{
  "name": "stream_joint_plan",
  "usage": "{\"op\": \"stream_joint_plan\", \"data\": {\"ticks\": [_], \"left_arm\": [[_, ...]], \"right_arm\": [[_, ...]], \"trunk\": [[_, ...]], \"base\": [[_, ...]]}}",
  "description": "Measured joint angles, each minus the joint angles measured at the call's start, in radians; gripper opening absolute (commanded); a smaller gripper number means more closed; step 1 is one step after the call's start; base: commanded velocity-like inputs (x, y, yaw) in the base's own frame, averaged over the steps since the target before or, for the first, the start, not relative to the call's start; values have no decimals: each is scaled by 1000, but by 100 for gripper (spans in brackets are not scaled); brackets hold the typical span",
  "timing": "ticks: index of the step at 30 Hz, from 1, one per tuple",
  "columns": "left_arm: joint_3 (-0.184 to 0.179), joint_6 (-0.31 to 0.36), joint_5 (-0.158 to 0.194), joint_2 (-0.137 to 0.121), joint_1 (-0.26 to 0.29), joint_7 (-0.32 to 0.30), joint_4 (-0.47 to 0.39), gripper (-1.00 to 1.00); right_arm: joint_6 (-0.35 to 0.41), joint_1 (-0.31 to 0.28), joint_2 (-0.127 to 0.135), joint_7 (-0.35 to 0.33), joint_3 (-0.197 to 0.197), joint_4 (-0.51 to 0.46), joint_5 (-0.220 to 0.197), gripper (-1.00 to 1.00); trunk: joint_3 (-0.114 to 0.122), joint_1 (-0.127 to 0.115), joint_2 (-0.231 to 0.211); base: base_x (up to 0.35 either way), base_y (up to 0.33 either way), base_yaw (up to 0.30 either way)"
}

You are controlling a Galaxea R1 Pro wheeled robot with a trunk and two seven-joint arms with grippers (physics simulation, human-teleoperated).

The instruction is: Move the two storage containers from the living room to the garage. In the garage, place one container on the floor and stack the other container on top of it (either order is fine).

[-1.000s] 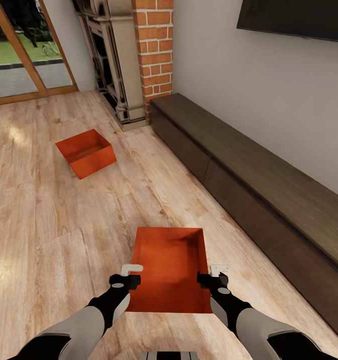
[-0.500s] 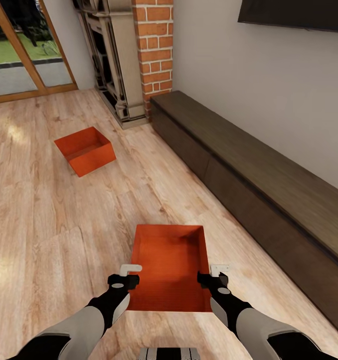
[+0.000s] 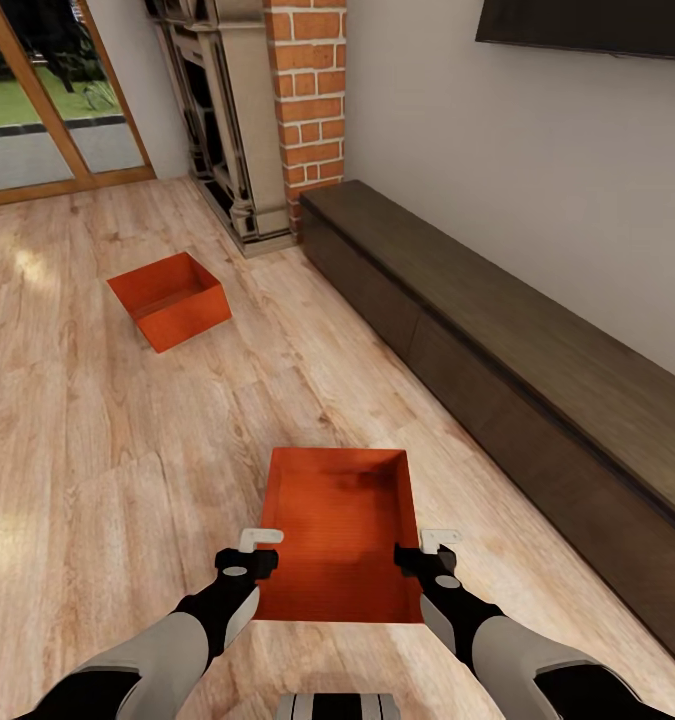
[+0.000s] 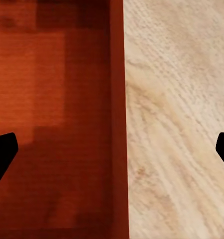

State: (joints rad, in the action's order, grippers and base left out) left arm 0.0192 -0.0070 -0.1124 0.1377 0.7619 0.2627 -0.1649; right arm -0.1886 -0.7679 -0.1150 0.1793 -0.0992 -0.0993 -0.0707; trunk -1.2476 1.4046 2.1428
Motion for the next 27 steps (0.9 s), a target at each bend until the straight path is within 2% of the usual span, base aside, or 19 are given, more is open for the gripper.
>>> {"op": "stream_joint_plan", "data": {"ticks": [25, 27], "left_arm": [[0, -2, 4, 0, 0, -1, -1, 100], [1, -3, 5, 0, 0, -1, -1, 100]], "right_arm": [[0, 0, 0, -6, 0, 0, 0, 100], [0, 0, 0, -6, 0, 0, 0, 100]], "trunk": [[0, 0, 0], [-6, 8, 14]], "base": [[0, 0, 0], [0, 0, 0]]}}
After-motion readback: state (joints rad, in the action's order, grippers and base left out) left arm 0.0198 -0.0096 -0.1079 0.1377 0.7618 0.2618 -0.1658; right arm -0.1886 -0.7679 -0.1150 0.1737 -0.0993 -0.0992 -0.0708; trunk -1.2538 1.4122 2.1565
